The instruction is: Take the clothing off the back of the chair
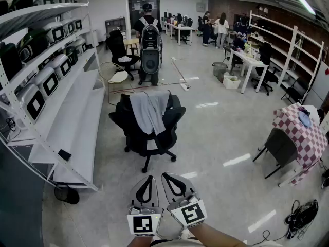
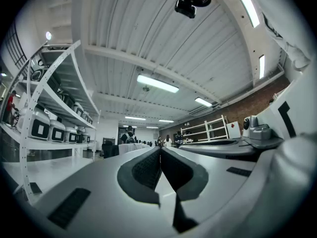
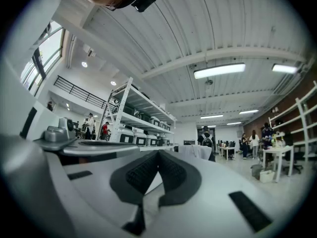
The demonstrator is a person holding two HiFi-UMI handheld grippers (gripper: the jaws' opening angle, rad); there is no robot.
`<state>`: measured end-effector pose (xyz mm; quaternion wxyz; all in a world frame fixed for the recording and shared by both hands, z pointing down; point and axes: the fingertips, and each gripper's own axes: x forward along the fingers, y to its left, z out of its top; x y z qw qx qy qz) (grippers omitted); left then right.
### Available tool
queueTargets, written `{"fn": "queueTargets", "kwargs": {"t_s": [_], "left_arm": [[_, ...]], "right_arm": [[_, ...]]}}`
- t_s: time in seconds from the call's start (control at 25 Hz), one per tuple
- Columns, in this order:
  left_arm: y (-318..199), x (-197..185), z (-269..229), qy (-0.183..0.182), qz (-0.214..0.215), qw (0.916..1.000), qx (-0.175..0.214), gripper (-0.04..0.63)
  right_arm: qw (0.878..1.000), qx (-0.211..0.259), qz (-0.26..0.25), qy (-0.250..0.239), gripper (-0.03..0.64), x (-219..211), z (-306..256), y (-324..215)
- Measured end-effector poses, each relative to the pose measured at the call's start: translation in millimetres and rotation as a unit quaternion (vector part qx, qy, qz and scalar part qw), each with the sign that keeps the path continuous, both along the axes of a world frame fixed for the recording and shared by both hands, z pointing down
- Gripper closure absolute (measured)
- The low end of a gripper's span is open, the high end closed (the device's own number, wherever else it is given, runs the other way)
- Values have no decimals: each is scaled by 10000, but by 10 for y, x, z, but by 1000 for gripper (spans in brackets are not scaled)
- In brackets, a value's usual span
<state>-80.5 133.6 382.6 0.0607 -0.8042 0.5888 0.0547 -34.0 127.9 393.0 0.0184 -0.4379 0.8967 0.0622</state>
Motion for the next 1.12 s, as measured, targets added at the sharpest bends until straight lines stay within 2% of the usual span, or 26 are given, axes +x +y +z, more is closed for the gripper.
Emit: {"fn": "queueTargets", "kwargs": {"t_s": [0.2,0.6,0.88,1.12], "left_arm": [[18,102,70,-35,57,9999,-82,589],[12,13,85,36,-139,9998,-128,589],[-15,184,144,59,-73,9998,-198,589],[-40,397,123,68,-196,9996,-216,589]], "right_arm": [[10000,7,-74,44,600,13,-25,-31],[9996,-50,-244,-95,600,-47,5,-28],[9994,-168,-272,-94,600,88,81,-35],[9993,-127,-321,-120,600,326,51,-64]]}}
